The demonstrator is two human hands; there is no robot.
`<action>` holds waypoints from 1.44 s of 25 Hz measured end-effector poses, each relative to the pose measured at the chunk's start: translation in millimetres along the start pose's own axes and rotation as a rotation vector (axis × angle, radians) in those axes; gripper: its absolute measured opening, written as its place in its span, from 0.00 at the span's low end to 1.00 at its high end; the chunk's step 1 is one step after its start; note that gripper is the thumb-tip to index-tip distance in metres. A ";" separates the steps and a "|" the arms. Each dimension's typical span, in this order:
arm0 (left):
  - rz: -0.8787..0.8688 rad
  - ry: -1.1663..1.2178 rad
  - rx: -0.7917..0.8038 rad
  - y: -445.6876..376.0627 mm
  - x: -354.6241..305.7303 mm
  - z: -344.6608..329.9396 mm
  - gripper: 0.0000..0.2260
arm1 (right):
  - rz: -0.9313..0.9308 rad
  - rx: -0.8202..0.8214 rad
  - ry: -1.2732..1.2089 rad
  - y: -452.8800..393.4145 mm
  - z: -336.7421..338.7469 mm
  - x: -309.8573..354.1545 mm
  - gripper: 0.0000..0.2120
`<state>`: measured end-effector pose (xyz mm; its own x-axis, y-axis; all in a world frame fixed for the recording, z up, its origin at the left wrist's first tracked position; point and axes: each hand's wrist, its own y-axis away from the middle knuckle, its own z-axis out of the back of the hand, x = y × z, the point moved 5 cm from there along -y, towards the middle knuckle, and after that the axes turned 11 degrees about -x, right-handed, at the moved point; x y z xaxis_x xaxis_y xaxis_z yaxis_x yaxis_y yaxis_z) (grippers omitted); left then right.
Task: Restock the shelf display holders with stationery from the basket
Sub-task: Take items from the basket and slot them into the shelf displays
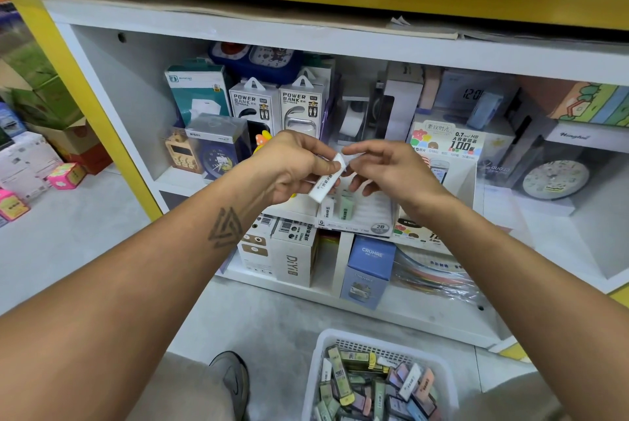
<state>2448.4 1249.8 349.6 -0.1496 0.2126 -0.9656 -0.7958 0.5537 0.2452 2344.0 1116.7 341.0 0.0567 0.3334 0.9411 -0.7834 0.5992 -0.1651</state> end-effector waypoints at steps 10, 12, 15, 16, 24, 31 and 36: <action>-0.181 -0.475 -0.196 -18.9 18.1 10.8 0.06 | 0.148 -0.272 0.037 -11.9 14.6 10.4 0.02; -0.191 -0.562 -0.206 -22.4 28.7 12.9 0.09 | 0.243 -0.305 0.162 -13.3 13.6 7.6 0.04; -0.278 -0.712 -0.141 -20.6 36.6 5.4 0.16 | 0.336 -0.204 0.410 -11.2 -2.4 -4.0 0.05; -0.300 -0.753 -0.136 -19.7 37.7 3.4 0.18 | 0.361 -0.179 0.469 -11.0 -7.4 -8.1 0.05; -0.338 -0.772 -0.151 -18.7 42.2 -5.5 0.16 | 0.405 -0.067 0.625 -13.1 -27.7 -20.3 0.03; -0.361 -0.853 -0.136 -20.0 41.1 -8.5 0.15 | 0.246 0.122 0.740 -12.8 -34.5 -21.3 0.22; -0.360 -0.893 -0.162 -17.3 40.9 -13.9 0.20 | 0.145 0.116 0.828 -1.3 -2.1 -27.4 0.19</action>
<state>2447.8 1237.7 304.7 0.5646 0.6211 -0.5436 -0.7879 0.6018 -0.1307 2344.8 1108.3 314.9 0.3502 0.8535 0.3859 -0.8738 0.4461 -0.1935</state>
